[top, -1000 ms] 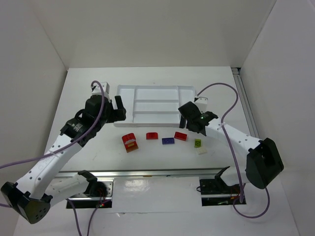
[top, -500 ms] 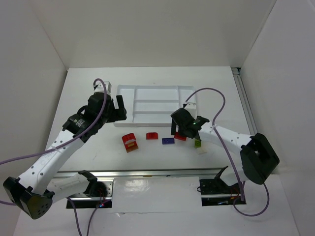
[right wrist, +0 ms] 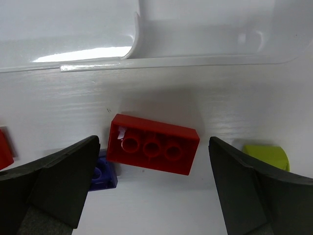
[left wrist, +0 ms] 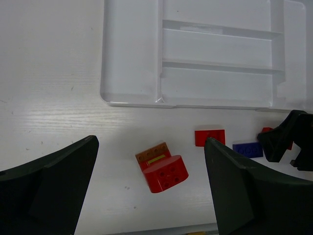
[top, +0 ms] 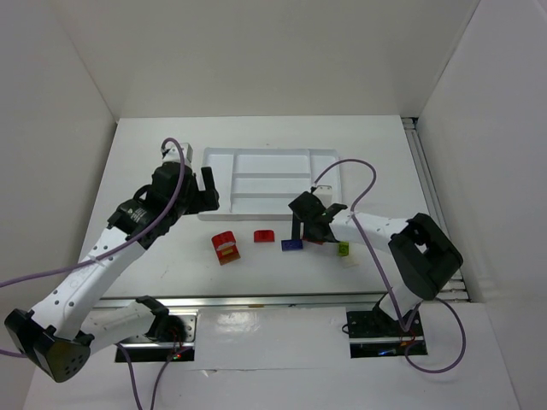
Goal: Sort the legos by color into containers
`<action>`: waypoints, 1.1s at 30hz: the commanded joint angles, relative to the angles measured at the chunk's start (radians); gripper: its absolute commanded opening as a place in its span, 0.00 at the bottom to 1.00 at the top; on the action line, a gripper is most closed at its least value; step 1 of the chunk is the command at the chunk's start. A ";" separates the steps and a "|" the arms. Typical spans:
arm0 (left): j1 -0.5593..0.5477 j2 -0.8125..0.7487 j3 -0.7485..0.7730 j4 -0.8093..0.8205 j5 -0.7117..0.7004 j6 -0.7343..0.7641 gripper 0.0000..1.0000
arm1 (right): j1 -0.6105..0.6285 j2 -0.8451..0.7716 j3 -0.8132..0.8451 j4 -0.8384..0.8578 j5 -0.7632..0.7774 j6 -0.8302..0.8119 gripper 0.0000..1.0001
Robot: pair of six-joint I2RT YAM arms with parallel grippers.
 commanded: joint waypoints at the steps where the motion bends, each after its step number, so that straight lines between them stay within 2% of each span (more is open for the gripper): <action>1: -0.002 -0.023 -0.004 0.008 -0.011 -0.004 1.00 | 0.008 0.028 0.006 0.053 0.014 0.033 0.99; 4: -0.002 -0.014 -0.004 0.008 -0.011 -0.004 1.00 | 0.008 0.037 0.006 0.073 0.002 0.043 0.99; 7: -0.002 -0.014 -0.004 0.008 -0.011 -0.004 1.00 | 0.008 0.048 0.006 0.073 -0.007 0.043 0.90; 8: -0.002 -0.014 -0.004 0.008 -0.022 -0.004 1.00 | 0.017 0.039 0.006 0.073 -0.007 0.052 0.83; 9: -0.002 -0.014 -0.004 0.008 -0.022 -0.004 1.00 | 0.017 0.038 0.006 0.073 0.011 0.062 0.80; 13: -0.002 -0.014 0.007 0.008 -0.022 -0.004 1.00 | 0.039 -0.049 0.032 0.012 0.069 0.073 0.65; 17: -0.002 -0.005 0.007 0.008 -0.022 -0.004 1.00 | 0.060 -0.158 0.093 -0.048 0.115 0.050 0.64; 20: -0.002 0.007 -0.002 -0.001 -0.033 -0.015 1.00 | 0.035 -0.167 0.151 -0.058 0.151 -0.014 0.64; 25: -0.002 0.029 -0.002 -0.053 -0.037 -0.056 1.00 | -0.074 -0.026 0.305 -0.003 0.090 -0.169 0.64; 33: -0.002 0.030 -0.022 -0.115 0.001 -0.082 0.97 | -0.154 0.330 0.725 0.035 0.060 -0.266 0.65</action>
